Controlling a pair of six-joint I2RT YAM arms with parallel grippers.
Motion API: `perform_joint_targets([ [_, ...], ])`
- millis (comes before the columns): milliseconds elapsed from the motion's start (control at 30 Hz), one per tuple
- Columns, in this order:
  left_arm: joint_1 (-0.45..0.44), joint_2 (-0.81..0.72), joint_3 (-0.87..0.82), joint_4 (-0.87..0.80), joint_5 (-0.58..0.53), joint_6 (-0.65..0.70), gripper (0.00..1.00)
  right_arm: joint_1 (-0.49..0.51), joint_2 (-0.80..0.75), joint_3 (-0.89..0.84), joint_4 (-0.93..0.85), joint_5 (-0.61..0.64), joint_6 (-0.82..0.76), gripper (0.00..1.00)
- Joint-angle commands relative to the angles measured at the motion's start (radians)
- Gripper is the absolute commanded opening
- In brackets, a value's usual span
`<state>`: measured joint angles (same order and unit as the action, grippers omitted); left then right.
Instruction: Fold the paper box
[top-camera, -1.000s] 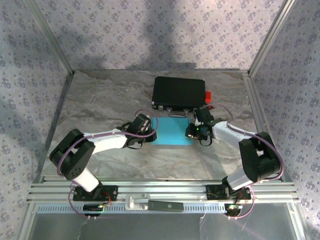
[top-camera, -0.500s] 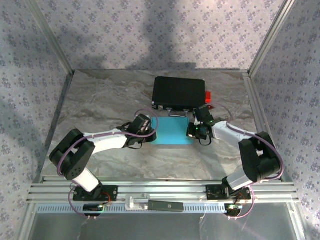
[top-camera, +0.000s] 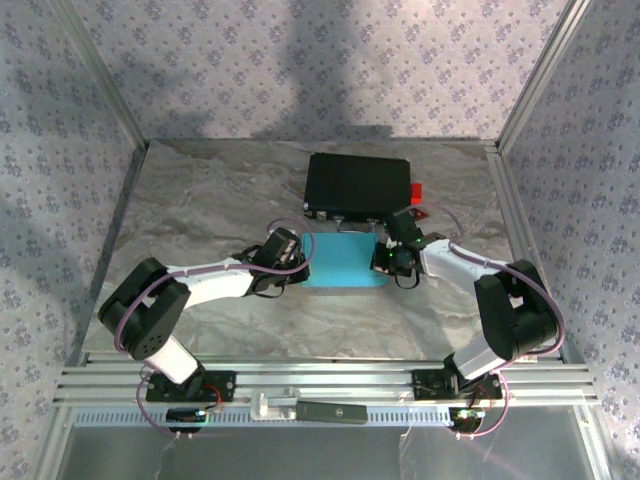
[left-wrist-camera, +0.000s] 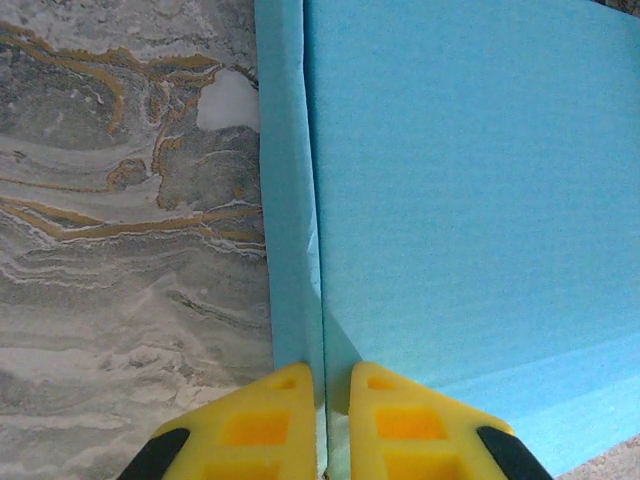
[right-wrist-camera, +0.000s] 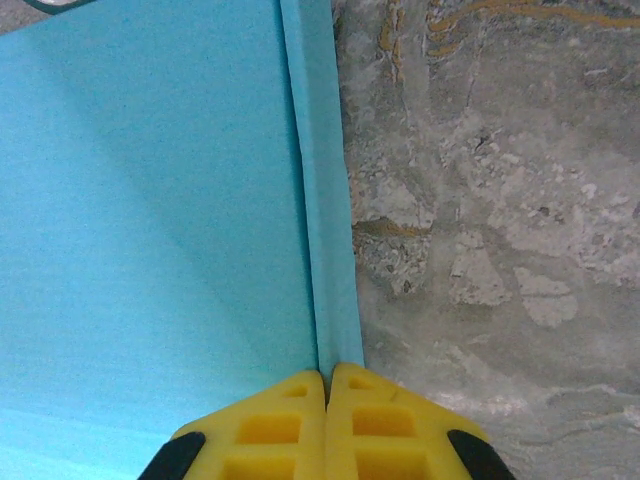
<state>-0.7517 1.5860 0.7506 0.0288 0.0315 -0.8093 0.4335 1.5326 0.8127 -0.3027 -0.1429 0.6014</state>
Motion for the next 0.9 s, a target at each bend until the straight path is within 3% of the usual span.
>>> perform_joint_targets([
  [0, -0.017, 0.014, -0.028, -0.019, 0.060, 0.003, 0.00, 0.023, 0.044, -0.010, -0.109, -0.011, -0.019, 0.01],
  [100, -0.004, -0.018, -0.052, -0.017, 0.058, 0.008, 0.00, 0.003, 0.004, 0.005, -0.135, -0.023, -0.047, 0.12],
  [233, 0.036, -0.044, -0.109, 0.035, 0.105, 0.021, 0.00, -0.054, -0.068, 0.003, -0.137, -0.102, -0.109, 0.36],
  [500, 0.126, -0.070, -0.207, 0.165, 0.244, 0.046, 0.00, -0.188, -0.099, -0.047, 0.013, -0.452, -0.182, 0.69],
  [867, 0.240, -0.032, -0.335, 0.352, 0.362, 0.011, 0.00, -0.213, 0.075, -0.082, 0.236, -0.616, -0.082, 0.77],
])
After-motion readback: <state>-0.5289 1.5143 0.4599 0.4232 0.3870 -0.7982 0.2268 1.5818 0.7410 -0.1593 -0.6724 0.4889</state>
